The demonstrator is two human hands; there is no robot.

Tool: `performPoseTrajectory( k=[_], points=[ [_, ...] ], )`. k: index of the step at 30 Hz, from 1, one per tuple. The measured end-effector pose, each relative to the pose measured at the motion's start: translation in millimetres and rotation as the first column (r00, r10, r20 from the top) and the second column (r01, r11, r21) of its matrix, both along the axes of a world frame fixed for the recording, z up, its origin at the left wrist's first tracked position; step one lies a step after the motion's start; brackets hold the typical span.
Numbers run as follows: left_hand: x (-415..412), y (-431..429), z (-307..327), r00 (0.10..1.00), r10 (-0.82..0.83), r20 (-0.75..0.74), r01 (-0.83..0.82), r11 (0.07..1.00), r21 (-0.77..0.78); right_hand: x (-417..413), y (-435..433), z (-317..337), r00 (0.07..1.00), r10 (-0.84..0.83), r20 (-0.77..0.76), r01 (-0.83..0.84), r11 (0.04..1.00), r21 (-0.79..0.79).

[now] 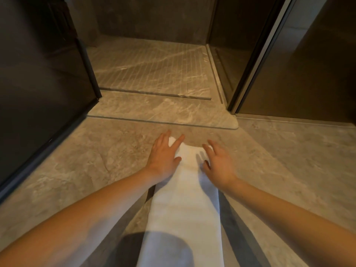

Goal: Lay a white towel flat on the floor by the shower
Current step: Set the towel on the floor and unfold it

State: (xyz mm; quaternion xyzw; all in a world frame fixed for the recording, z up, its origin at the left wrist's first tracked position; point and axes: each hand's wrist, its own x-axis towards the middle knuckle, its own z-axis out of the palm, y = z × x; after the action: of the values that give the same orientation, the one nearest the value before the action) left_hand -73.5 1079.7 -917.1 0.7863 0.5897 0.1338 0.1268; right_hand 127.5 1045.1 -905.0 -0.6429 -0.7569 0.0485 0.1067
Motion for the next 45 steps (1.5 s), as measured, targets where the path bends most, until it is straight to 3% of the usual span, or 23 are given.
performPoseTrajectory(
  k=[2,5,9,20,27,30,34,37,45],
  points=[
    [1.1,-13.3,-16.6,0.985,-0.114,-0.127,0.123,0.990,0.067,-11.2,-14.6,-18.5,0.999,0.042,0.017,-0.041,0.998,-0.049],
    [-0.8,-30.5,-42.6,0.952,-0.196,-0.234,0.207,0.978,0.025,-23.0,-28.4,-46.2,0.999,0.036,0.020,-0.033,0.988,-0.149],
    [-6.1,-38.3,-64.5,0.965,-0.146,-0.219,0.128,0.987,-0.094,-28.9,-33.1,-68.4,0.998,-0.044,0.035,0.051,0.973,-0.225],
    [-4.3,-40.2,-78.1,0.973,-0.105,-0.204,0.101,0.994,-0.030,-26.3,-33.9,-86.0,0.996,-0.020,0.084,0.033,0.988,-0.154],
    [-3.2,-41.0,-57.4,0.937,-0.162,-0.311,0.128,0.984,-0.126,-29.5,-33.2,-71.9,0.995,-0.007,0.101,0.031,0.972,-0.234],
    [-6.6,-64.1,-44.7,0.953,-0.173,-0.247,0.165,0.985,-0.056,-32.1,-45.9,-60.6,0.993,0.041,0.114,-0.014,0.973,-0.230],
    [-24.3,-132.3,-46.7,0.936,-0.293,-0.195,0.315,0.945,0.089,-33.7,-110.0,-61.7,0.992,0.127,-0.012,-0.126,0.955,-0.269],
    [-31.8,-167.2,-62.6,0.955,-0.282,-0.088,0.283,0.959,-0.009,-29.8,-144.3,-61.6,0.965,0.256,0.064,-0.235,0.944,-0.232],
    [-24.6,-159.5,-69.6,0.962,-0.242,-0.130,0.243,0.970,-0.008,-20.1,-135.5,-76.3,0.945,0.313,0.100,-0.286,0.933,-0.221]
  ],
)
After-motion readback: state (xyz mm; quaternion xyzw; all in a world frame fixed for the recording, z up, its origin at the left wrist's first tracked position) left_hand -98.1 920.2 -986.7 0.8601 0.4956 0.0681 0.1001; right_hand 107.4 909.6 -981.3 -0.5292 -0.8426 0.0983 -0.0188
